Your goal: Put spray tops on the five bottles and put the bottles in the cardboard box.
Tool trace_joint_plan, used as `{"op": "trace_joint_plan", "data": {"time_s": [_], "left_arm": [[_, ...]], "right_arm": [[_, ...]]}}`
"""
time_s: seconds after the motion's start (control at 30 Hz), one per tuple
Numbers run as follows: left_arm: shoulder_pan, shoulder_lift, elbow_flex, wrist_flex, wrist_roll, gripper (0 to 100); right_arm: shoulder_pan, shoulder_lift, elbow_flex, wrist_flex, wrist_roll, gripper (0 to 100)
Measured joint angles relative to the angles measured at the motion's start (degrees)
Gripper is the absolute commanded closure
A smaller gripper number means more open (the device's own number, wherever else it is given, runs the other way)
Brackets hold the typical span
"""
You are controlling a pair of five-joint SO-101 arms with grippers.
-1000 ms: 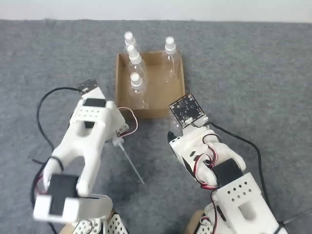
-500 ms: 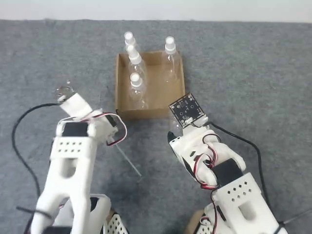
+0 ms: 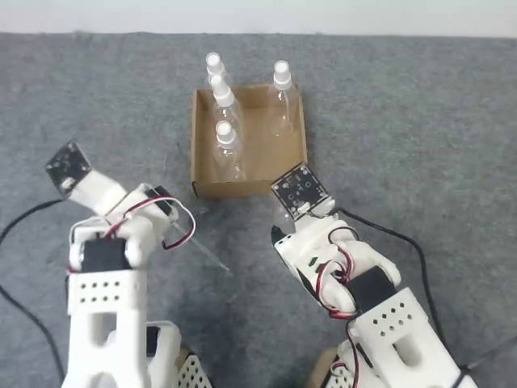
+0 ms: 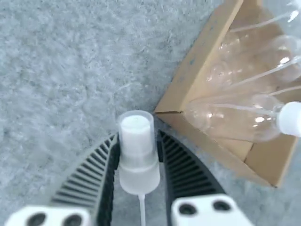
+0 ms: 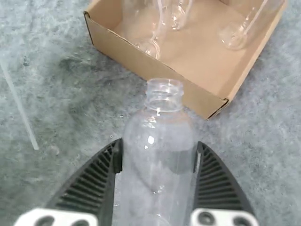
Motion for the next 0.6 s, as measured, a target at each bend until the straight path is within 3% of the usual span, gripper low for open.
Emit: {"op": "trace_joint_plan", "data": {"time_s": [0.6], "left_arm": [[-0.2, -27.0, 8.9, 0.0, 5.9, 99]], "right_arm": [[-6.0, 0.0, 7.6, -8.3, 9.0, 88.8]]}}
